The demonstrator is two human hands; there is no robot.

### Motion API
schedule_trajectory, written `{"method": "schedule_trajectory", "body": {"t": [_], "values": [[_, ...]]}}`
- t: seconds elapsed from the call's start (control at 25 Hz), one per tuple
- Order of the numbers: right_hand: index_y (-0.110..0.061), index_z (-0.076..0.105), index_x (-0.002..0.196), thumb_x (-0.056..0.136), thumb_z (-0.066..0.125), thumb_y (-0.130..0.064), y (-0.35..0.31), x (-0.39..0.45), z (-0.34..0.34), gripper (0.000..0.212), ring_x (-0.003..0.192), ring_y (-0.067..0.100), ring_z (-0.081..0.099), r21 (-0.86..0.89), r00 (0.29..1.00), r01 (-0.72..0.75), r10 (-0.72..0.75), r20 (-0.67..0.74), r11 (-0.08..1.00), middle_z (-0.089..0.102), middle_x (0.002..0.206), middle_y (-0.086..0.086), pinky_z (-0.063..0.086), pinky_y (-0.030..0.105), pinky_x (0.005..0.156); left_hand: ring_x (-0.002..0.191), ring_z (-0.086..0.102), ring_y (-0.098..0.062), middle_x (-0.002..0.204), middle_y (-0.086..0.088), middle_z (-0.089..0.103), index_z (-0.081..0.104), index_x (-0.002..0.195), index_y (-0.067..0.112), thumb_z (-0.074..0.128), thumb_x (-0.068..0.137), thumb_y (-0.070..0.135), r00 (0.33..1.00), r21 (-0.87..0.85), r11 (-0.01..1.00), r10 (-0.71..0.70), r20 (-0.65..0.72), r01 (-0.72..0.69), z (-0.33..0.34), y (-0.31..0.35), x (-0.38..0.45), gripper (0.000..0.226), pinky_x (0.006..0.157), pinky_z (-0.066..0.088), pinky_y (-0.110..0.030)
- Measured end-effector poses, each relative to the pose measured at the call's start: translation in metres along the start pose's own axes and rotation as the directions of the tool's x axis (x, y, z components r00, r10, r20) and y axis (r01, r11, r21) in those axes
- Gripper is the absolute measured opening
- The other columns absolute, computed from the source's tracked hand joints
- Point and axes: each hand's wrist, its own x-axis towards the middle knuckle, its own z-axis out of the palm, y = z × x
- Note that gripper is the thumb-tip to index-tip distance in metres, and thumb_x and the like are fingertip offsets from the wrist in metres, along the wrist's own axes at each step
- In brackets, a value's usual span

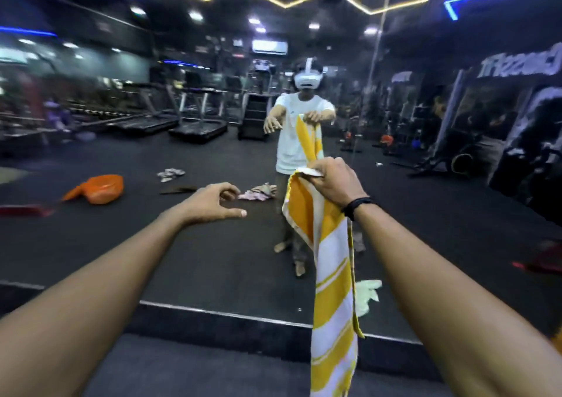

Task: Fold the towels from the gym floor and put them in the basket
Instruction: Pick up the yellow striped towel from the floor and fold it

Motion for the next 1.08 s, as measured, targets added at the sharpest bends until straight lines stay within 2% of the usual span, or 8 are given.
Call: {"method": "schedule_trajectory", "body": {"t": [0.08, 0.2, 0.4, 0.52, 0.68, 0.88, 1.0, 1.08], "values": [[-0.014, 0.067, 0.078, 0.09, 0.06, -0.038, -0.047, 0.023, 0.026, 0.028, 0.09, 0.032, 0.061, 0.046, 0.998, 0.059, -0.06, 0.015, 0.997, 0.068, 0.085, 0.009, 0.039, 0.032, 0.062, 0.106, 0.057, -0.01, 0.11, 0.002, 0.061, 0.058, 0.116, 0.022, 0.08, 0.073, 0.037, 0.995, 0.017, 0.997, -0.074, -0.063, 0.075, -0.04, -0.033, -0.03, 0.051, 0.098, 0.045, -0.027], [-0.015, 0.059, 0.067, 0.088, 0.058, -0.046, -0.123, 0.063, 0.07, 0.038, 0.081, 0.034, 0.062, 0.153, 0.989, 0.12, -0.131, 0.064, 0.981, 0.064, 0.073, 0.007, 0.048, 0.037, 0.064, 0.107, 0.056, -0.009, 0.114, 0.001, 0.061, 0.058, 0.12, 0.021, 0.079, 0.074, 0.039, 0.969, 0.04, 0.981, -0.179, -0.173, 0.189, -0.106, -0.091, -0.08, 0.054, 0.099, 0.045, -0.03], [-0.022, 0.061, 0.068, 0.088, 0.059, -0.045, -0.247, 0.125, 0.145, 0.031, 0.089, 0.032, 0.062, 0.297, 0.954, 0.23, -0.275, 0.12, 0.927, 0.062, 0.079, 0.005, 0.038, 0.03, 0.066, 0.109, 0.057, -0.012, 0.111, 0.001, 0.061, 0.058, 0.117, 0.022, 0.081, 0.072, 0.037, 0.867, 0.071, 0.912, -0.356, -0.35, 0.404, -0.202, -0.182, -0.159, 0.052, 0.098, 0.045, -0.03], [-0.025, 0.063, 0.067, 0.087, 0.06, -0.047, -0.32, 0.17, 0.194, 0.029, 0.094, 0.031, 0.062, 0.405, 0.918, 0.304, -0.379, 0.117, 0.862, 0.068, 0.091, 0.007, 0.037, 0.029, 0.069, 0.105, 0.06, -0.013, 0.107, 0.002, 0.062, 0.058, 0.111, 0.026, 0.083, 0.069, 0.038, 0.772, 0.046, 0.855, -0.443, -0.456, 0.517, -0.258, -0.227, -0.201, 0.05, 0.093, 0.049, -0.03], [-0.025, 0.046, 0.049, 0.088, 0.057, -0.052, -0.431, 0.223, 0.237, 0.049, 0.079, 0.027, 0.058, 0.524, 0.841, 0.423, -0.536, 0.077, 0.74, 0.057, 0.071, 0.0, 0.036, 0.029, 0.064, 0.101, 0.061, -0.013, 0.109, 0.0, 0.063, 0.06, 0.112, 0.025, 0.083, 0.064, 0.045, 0.619, -0.007, 0.771, -0.517, -0.591, 0.637, -0.329, -0.272, -0.252, 0.057, 0.092, 0.048, -0.026], [-0.028, 0.049, 0.047, 0.085, 0.056, -0.06, -0.56, 0.266, 0.292, 0.05, 0.081, 0.032, 0.064, 0.631, 0.718, 0.502, -0.692, 0.076, 0.591, 0.061, 0.07, 0.005, 0.044, 0.035, 0.065, 0.1, 0.059, -0.014, 0.111, -0.003, 0.062, 0.06, 0.116, 0.018, 0.081, 0.074, 0.033, 0.424, -0.082, 0.652, -0.579, -0.697, 0.754, -0.389, -0.316, -0.32, 0.05, 0.092, 0.046, -0.023], [-0.023, 0.054, 0.053, 0.087, 0.055, -0.057, -0.64, 0.268, 0.334, 0.048, 0.086, 0.033, 0.064, 0.652, 0.64, 0.564, -0.767, 0.043, 0.507, 0.064, 0.075, 0.012, 0.038, 0.032, 0.062, 0.104, 0.059, -0.014, 0.113, -0.004, 0.062, 0.06, 0.119, 0.016, 0.08, 0.075, 0.032, 0.317, -0.129, 0.581, -0.601, -0.734, 0.804, -0.416, -0.351, -0.369, 0.052, 0.095, 0.046, -0.025], [-0.028, 0.053, 0.05, 0.085, 0.053, -0.062, -0.685, 0.267, 0.361, 0.049, 0.085, 0.035, 0.064, 0.667, 0.625, 0.558, -0.779, 0.054, 0.494, 0.062, 0.074, 0.011, 0.036, 0.031, 0.063, 0.107, 0.058, -0.014, 0.113, -0.002, 0.061, 0.059, 0.12, 0.016, 0.079, 0.075, 0.034, 0.273, -0.142, 0.534, -0.622, -0.734, 0.834, -0.429, -0.373, -0.397, 0.053, 0.097, 0.045, -0.027]]}}
